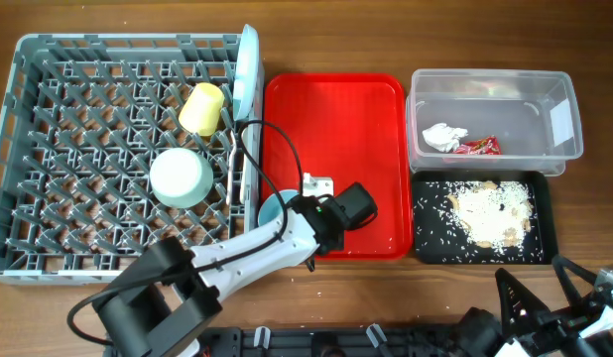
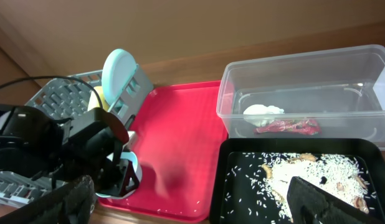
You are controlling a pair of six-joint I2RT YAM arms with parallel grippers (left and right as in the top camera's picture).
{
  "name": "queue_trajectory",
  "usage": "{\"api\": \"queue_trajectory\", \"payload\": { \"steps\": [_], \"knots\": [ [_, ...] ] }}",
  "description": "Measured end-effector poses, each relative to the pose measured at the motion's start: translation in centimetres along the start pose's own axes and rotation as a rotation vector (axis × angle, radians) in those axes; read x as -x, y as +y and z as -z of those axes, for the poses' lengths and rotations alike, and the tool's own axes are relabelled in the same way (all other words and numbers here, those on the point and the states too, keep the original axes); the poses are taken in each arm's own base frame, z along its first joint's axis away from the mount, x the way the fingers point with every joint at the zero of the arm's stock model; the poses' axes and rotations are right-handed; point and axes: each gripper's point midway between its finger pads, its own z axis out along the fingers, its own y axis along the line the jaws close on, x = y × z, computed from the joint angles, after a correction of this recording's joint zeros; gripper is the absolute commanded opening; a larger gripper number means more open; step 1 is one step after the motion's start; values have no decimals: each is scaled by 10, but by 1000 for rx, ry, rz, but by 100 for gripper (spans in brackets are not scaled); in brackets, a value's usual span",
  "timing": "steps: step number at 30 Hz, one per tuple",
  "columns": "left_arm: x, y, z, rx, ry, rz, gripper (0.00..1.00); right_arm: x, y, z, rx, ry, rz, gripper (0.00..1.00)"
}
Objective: Sort waste into correct bins and load items into the dishwasher rack
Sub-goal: 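Move the left gripper to the blue bowl and grasp its rim, then lift the blue bowl and carry it left into the rack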
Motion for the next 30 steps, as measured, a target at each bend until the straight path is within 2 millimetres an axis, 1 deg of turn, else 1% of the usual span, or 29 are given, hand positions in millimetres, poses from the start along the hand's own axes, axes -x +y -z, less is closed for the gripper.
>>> {"api": "queue_trajectory", "payload": {
  "steps": [1,4,5,15,18,20,22,23,25,27,28,30],
  "knots": [
    [0,0,-1,3,2,3,19,0,0,0,0,0,0,100],
    [-1,0,-3,8,6,14,10,0,0,0,0,0,0,100],
    [-1,0,-4,8,6,16,4,0,0,0,0,0,0,99],
    [1,-1,-2,7,-5,11,4,0,0,0,0,0,0,100],
    [6,1,6,-4,-17,11,4,0,0,0,0,0,0,100],
    [15,-2,17,-33,-38,20,4,0,0,0,0,0,0,100],
    [29,-2,33,-75,-76,29,4,0,0,0,0,0,0,100],
    [44,-3,53,-126,-120,40,4,0,0,0,0,0,0,100],
    [65,-1,82,-207,-175,46,4,0,0,0,0,0,0,100],
    [83,9,110,-290,-214,68,4,0,0,0,0,0,0,100],
    [90,18,120,-322,-224,83,4,0,0,0,0,0,0,100],
    [99,31,131,-361,-238,108,4,0,0,0,0,0,0,100]
  ]
}}
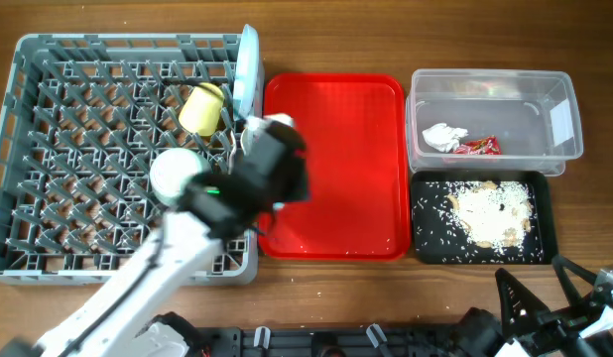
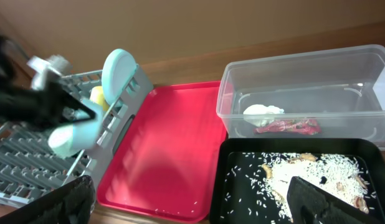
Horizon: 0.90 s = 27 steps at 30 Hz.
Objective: Sort waste into correct bins and load items into the dishwasher rack
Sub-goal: 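Lift the blue bowl and carry it left into the rack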
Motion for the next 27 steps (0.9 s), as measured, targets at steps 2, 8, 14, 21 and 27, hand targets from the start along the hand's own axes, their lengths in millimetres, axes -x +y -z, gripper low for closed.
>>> {"api": "queue_trajectory", "payload": {
  "steps": [2,8,14,21,27],
  "knots": [
    [26,17,26,-113,-17,61,4,0,0,0,0,0,0,100],
    [39,59,59,-371,84,198,4,0,0,0,0,0,0,100],
    [94,97,93,-580,-113,235,4,0,0,0,-1,1,1,100],
    [161,148,113,-677,-349,224,4,0,0,0,0,0,0,100],
    [225,193,78,-754,-493,196,4,0,0,0,0,0,-1,100]
  ]
}}
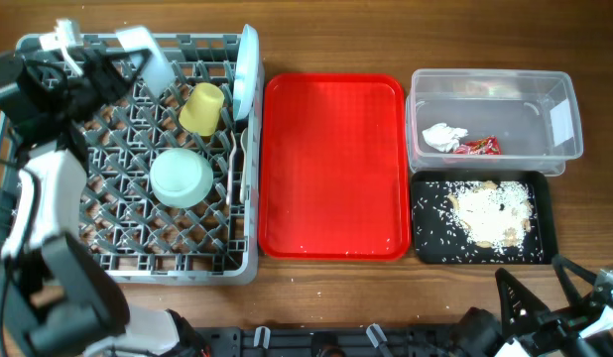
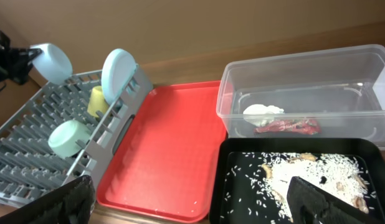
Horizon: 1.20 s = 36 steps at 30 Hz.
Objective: Sort waste into correct bins and load items into the dishwasher rack
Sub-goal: 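Lift the blue bowl and carry it left into the rack, then lower the blue bowl upside down at the rack's back and release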
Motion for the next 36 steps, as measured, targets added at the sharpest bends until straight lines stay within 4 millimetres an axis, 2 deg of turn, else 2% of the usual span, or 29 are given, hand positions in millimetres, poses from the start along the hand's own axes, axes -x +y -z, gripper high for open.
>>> {"api": "queue_trajectory", "payload": {
  "steps": [3,5,8,11,15,16,17,22,28,33,36],
  "knots": [
    [21,16,-7,-54,-74,-17,4,-1,0,0,-1,2,1,100],
    [25,33,-11,-62,-106,50,4,0,0,0,0,0,0,100],
    [20,78,-17,-18,-140,230,4,0,0,0,0,0,0,100],
    [6,114,-21,16,-135,349,4,0,0,0,0,0,0,100],
    [2,113,-19,0,-102,364,6,0,0,0,0,0,0,100],
    [1,112,-18,-5,-94,365,38,0,0,0,0,0,0,100],
    [-1,111,-16,-13,-78,368,100,0,0,0,0,0,0,100],
    [-16,102,-2,-68,35,401,100,0,0,0,0,0,0,100],
    [-18,100,25,-97,88,431,97,0,0,0,0,0,0,100],
    [-20,98,31,-105,109,478,99,0,0,0,0,0,0,100],
    [-13,93,39,-96,89,514,99,0,0,0,0,0,0,100]
  ]
}}
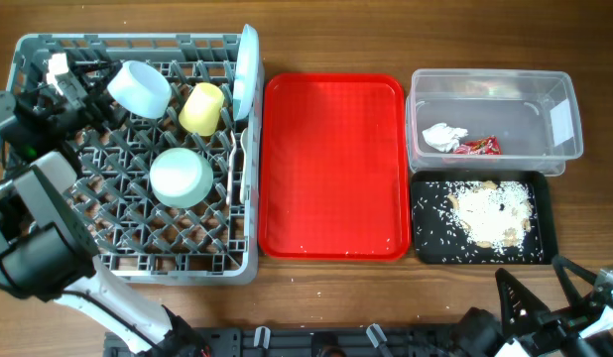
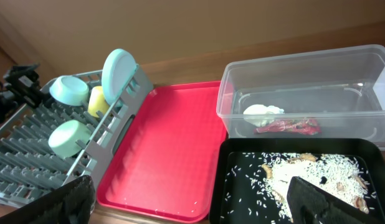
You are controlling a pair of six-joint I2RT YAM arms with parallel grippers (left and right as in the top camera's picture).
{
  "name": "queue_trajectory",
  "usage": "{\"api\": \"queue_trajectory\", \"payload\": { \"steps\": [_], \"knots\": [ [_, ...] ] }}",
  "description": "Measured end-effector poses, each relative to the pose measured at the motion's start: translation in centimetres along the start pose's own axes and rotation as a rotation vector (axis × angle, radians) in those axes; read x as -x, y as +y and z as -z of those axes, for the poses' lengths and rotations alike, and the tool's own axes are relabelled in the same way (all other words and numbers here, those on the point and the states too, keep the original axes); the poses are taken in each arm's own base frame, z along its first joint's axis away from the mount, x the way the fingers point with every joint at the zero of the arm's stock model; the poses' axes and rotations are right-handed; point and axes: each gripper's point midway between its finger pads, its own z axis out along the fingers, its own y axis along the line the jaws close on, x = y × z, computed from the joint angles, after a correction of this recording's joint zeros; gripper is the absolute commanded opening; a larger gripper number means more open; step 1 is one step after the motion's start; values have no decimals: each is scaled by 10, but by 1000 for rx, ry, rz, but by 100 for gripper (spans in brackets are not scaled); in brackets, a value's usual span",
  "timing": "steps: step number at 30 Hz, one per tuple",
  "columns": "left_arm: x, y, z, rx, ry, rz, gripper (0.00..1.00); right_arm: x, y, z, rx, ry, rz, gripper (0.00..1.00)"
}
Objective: Sort waste into correct bins and load items into the dishwasher rack
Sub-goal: 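Lower the blue bowl upside down at the rack's back and release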
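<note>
A light blue cup [image 1: 140, 87] lies on its side in the back left of the grey dishwasher rack [image 1: 49, 260]. My left gripper [image 1: 96, 87] is right at the cup's left rim; whether its fingers still clamp the rim does not show. A yellow cup [image 1: 201, 107], a mint bowl [image 1: 181, 177] and an upright pale blue plate [image 1: 246, 69] also sit in the rack. My right gripper [image 2: 192, 208] hangs open over the table's front edge, near the black bin [image 2: 242, 186], with nothing between its fingers.
The red tray [image 1: 333, 164] in the middle holds only a few rice grains. At the right stands a clear tub [image 1: 490, 87] with a crumpled tissue [image 1: 442, 136] and a red wrapper [image 1: 477, 147]. The black bin [image 1: 430, 213] in front of it holds rice and food scraps.
The light blue cup was held above the rack's back left corner; now it lies down among the rack's tines next to the yellow cup, with the left gripper lower beside it. The right arm has not moved.
The left gripper was at the light blue cup on the tray's front left corner. Then it carried the cup over the rack's right edge, later above the rack's back left corner. Now the cup lies in the rack. The right gripper stayed still and open throughout.
</note>
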Motion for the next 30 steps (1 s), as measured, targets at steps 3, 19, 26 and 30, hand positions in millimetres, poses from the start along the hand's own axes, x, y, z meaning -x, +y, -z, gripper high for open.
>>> {"api": "queue_trajectory", "payload": {
  "steps": [3,19,26,30],
  "knots": [
    [0,-18,11,1,-38,4,99,0,0,0,0,0,0,100],
    [8,-36,103,24,-303,-20,99,0,0,0,0,0,0,100],
    [-53,-174,96,36,-315,-381,99,0,0,0,0,0,0,100],
    [-101,-227,82,33,-311,-510,99,0,0,0,0,0,0,100]
  ]
}}
